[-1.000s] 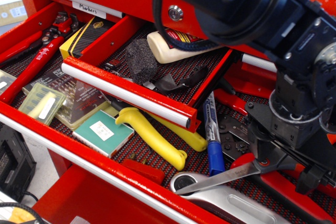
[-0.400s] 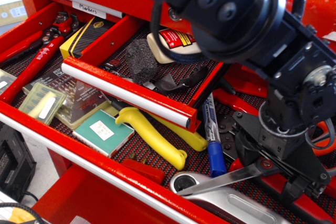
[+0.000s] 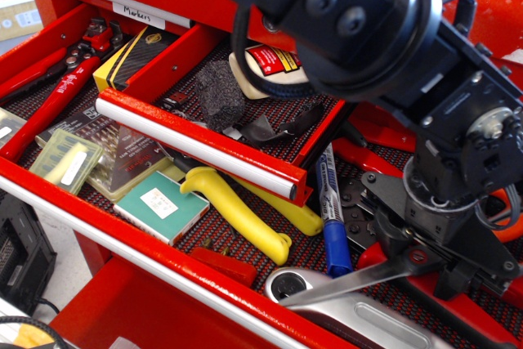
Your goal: Pick up scissors and put into drawer
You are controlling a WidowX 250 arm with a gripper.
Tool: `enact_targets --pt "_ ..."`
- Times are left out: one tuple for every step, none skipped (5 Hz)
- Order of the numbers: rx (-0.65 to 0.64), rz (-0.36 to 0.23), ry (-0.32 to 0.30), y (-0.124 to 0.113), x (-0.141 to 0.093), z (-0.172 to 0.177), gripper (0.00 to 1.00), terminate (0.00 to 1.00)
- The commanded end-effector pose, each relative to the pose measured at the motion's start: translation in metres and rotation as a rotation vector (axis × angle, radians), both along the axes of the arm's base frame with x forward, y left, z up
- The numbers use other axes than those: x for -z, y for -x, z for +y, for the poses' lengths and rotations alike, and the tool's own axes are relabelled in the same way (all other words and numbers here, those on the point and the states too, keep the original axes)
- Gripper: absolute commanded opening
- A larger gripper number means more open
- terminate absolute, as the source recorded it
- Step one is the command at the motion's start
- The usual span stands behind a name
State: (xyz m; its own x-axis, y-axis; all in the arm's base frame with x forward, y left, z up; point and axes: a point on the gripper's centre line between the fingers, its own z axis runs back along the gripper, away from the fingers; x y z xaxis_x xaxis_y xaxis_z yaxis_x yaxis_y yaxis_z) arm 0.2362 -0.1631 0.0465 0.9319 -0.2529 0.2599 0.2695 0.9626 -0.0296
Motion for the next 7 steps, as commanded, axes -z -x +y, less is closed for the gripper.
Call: enact_targets --pt "-0.014 0.008 0.003 0.001 -0.003 -0.005 0.00 0.00" --pt "-0.007 0.063 -0.056 0.005 -0.025 0.000 0.00 0.00" --pt "0.006 0.165 -0.153 0.012 -0.068 0.014 0.00 0.00" --pt "0.023 0.230 -0.194 0.018 -0.092 0.029 0.00 0.00" --pt "0.042 0.277 -0.243 0.028 -0.110 0.048 0.00 0.00" --pt "0.039 0.312 -0.313 0.038 -0.135 0.068 0.00 0.00" --pt "0.027 0.318 -0.389 0.041 -0.155 0.087 0.00 0.00"
